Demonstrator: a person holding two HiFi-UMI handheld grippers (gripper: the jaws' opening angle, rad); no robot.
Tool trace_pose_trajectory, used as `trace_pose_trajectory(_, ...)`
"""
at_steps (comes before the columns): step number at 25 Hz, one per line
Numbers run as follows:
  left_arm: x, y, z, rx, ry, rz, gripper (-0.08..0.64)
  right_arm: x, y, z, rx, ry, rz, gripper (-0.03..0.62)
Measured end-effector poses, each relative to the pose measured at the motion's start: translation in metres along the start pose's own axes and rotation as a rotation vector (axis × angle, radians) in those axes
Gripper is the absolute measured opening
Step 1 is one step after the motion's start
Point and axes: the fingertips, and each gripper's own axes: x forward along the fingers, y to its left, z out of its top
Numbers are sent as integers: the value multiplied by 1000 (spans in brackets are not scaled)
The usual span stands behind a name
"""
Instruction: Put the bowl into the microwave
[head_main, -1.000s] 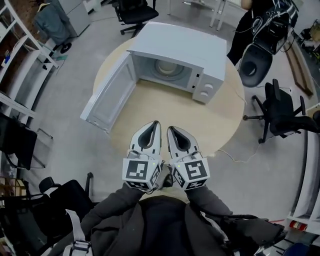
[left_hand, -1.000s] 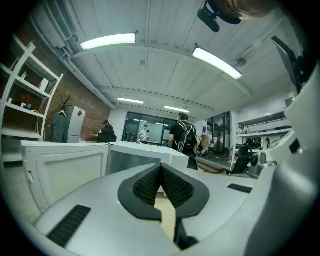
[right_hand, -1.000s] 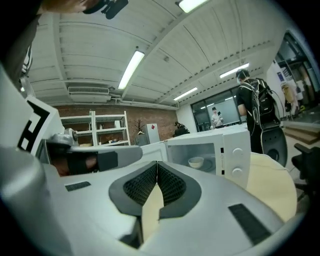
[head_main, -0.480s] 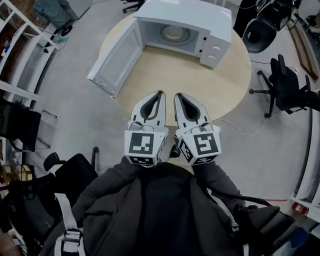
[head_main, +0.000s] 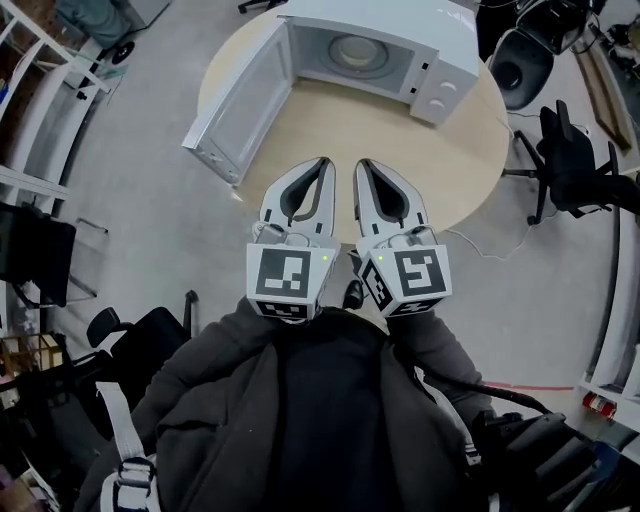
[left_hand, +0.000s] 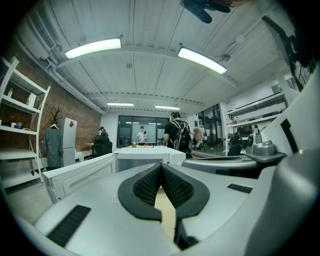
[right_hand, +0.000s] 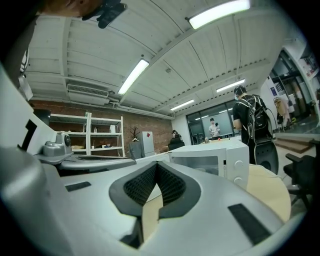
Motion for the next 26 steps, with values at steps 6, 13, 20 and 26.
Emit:
trace_pose_trajectory(6, 2, 14, 6, -23, -22, -27, 9, 14, 5, 6, -13, -16, -12, 8)
trace_pose_trajectory(13, 0, 30, 13, -15, -55, -7, 9, 21, 19, 16, -60, -28, 10, 8)
trace_pose_trajectory(20, 3, 28, 16, -35, -74, -17, 9, 18, 17, 18, -75, -25, -1, 8)
trace_pose_trajectory(26, 3, 35, 16, -55, -76, 19, 9, 11, 10, 18, -68, -21, -10, 8)
